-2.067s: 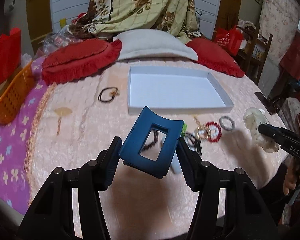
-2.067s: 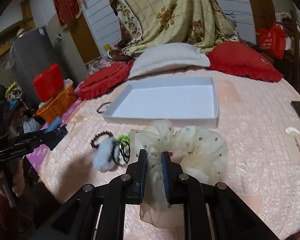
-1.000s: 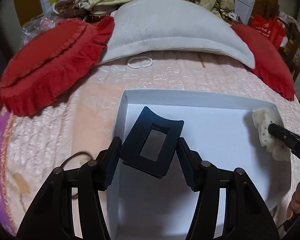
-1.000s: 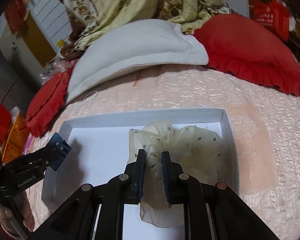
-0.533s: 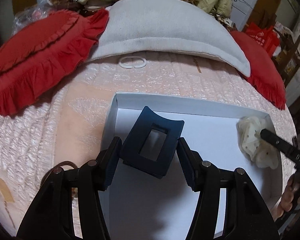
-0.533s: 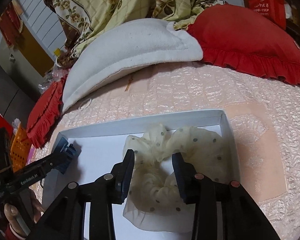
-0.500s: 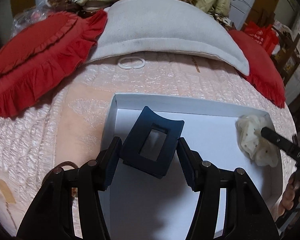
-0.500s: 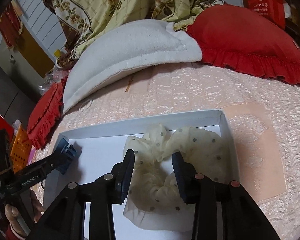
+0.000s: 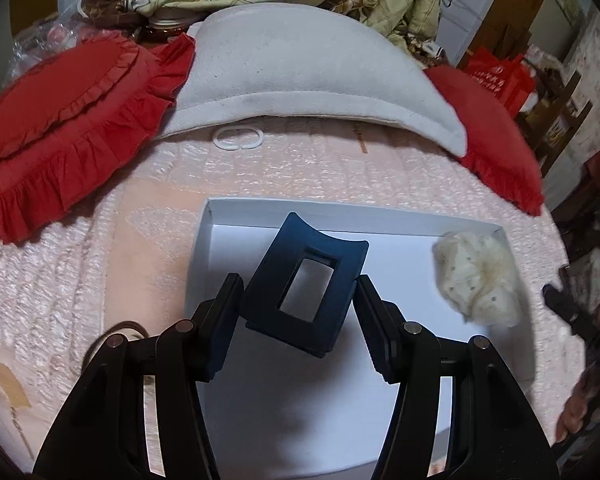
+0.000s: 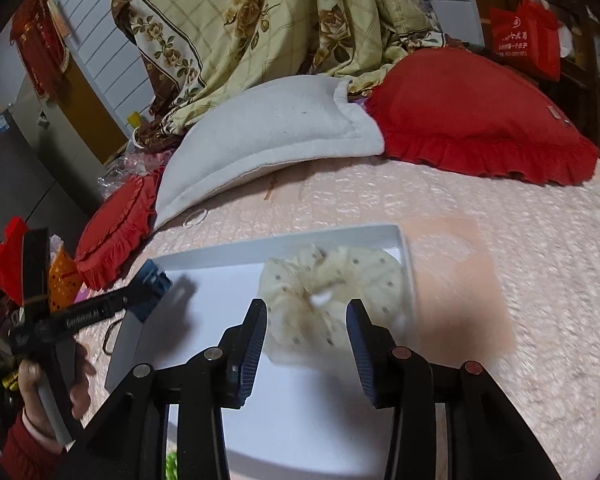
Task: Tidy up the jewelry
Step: 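Carry the clip and scrunchie into the white tray and open both tools, then withdraw both tools from the tray back toward the remaining jewelry, then grasp the light-blue fuzzy hair tie with the left tool while the right tool grasps the silver bangle, then carry the hair tie and bangle into the white tray and release both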
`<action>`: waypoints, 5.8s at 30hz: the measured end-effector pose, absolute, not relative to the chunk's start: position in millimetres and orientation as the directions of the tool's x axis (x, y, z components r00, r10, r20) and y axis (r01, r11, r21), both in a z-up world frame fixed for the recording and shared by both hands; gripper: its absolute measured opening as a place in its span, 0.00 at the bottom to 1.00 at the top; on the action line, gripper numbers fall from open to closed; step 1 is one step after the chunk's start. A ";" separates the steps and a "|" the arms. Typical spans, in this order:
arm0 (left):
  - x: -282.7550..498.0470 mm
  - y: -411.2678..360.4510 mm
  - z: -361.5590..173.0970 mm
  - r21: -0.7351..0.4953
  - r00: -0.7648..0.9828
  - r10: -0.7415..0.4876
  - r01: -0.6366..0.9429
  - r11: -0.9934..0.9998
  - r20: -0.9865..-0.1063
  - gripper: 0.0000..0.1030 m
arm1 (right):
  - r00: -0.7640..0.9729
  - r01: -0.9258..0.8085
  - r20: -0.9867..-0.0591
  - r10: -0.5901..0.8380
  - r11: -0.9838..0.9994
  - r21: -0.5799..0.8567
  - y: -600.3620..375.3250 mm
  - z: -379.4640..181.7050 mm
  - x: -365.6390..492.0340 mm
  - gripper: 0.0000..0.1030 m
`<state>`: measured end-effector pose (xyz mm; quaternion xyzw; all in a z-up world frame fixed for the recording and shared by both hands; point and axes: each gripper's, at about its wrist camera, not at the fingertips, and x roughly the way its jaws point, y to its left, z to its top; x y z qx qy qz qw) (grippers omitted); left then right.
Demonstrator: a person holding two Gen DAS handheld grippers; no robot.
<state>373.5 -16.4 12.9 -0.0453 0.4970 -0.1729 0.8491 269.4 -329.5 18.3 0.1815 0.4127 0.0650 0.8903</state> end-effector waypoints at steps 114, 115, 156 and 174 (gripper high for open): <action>121.8 -0.1 -29.7 -0.370 0.419 -0.410 0.177 0.912 -0.810 0.29 | 0.634 0.031 -0.767 0.104 0.987 0.159 -293.9 -50.2 131.2 0.10; 120.7 3.7 -27.4 -0.385 0.422 -0.420 0.169 0.907 -0.804 0.29 | 0.628 0.034 -0.768 0.124 0.982 0.186 -297.0 -50.1 131.1 0.07; 76.2 67.7 -25.5 -0.474 0.441 -0.494 0.164 0.865 -0.749 0.25 | 0.581 -0.202 -0.699 0.417 0.906 0.372 -224.9 -14.6 65.1 0.06; 40.6 96.9 28.2 -0.160 0.614 -0.193 0.108 0.981 -0.765 0.24 | 0.449 -0.372 -0.806 0.385 0.901 0.223 -107.6 -46.3 92.7 0.06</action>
